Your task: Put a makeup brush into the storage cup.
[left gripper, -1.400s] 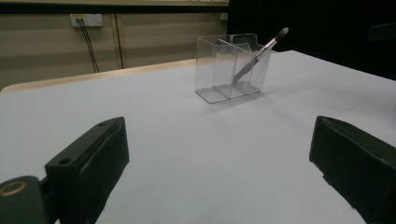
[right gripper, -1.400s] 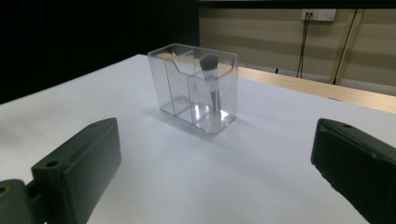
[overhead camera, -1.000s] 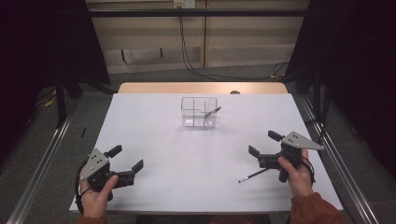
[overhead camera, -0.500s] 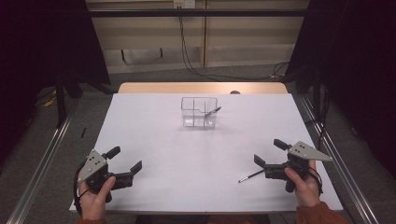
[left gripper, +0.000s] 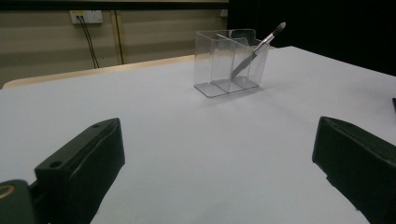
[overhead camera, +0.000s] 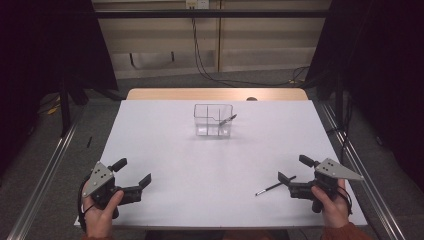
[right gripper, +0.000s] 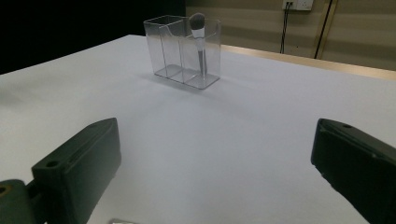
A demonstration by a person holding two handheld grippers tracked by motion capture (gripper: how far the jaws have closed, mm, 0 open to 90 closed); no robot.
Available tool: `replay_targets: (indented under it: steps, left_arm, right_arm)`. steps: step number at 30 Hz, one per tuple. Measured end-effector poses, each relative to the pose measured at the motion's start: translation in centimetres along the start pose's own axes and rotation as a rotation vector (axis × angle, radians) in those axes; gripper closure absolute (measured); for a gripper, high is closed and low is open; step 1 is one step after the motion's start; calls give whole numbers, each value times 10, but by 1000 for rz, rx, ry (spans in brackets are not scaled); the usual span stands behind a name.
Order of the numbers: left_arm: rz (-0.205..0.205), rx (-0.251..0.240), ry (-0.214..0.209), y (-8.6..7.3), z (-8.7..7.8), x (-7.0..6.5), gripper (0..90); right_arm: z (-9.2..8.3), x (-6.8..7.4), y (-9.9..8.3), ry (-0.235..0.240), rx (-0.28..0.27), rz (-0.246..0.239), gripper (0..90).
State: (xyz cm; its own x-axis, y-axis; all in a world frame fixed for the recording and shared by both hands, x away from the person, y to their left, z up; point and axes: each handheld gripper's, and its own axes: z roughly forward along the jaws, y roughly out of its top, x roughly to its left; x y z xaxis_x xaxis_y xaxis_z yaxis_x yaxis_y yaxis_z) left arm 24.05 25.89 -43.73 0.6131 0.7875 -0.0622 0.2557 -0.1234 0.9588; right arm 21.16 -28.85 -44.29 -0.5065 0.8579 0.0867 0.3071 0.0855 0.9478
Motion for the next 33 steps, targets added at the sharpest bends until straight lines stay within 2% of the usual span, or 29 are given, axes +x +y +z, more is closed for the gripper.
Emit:
replay_targets:
  steps: [6, 13, 20, 25, 29, 33]
  left_arm:
    - [-1, 3, 3, 0, -1, 1, 23]
    - [-15, 9, 2, -2, 0, 4, 23]
    - [-2, 14, 5, -1, 0, 0, 23]
    - [11, 16, 10, -1, 0, -2, 23]
    - [25, 25, 15, 0, 0, -2, 24]
    - [19, 28, 16, -1, 1, -3, 24]
  right_arm:
    - [3, -3, 3, 8, 6, -11, 13]
    - [5, -4, 12, 13, -18, -7, 13]
    - [15, -2, 21, 40, -35, -14, 11]
    - [25, -1, 30, 38, -49, -32, 15]
    - [33, -2, 38, 67, -40, -43, 12]
    - [39, -6, 40, 41, -29, -29, 32]
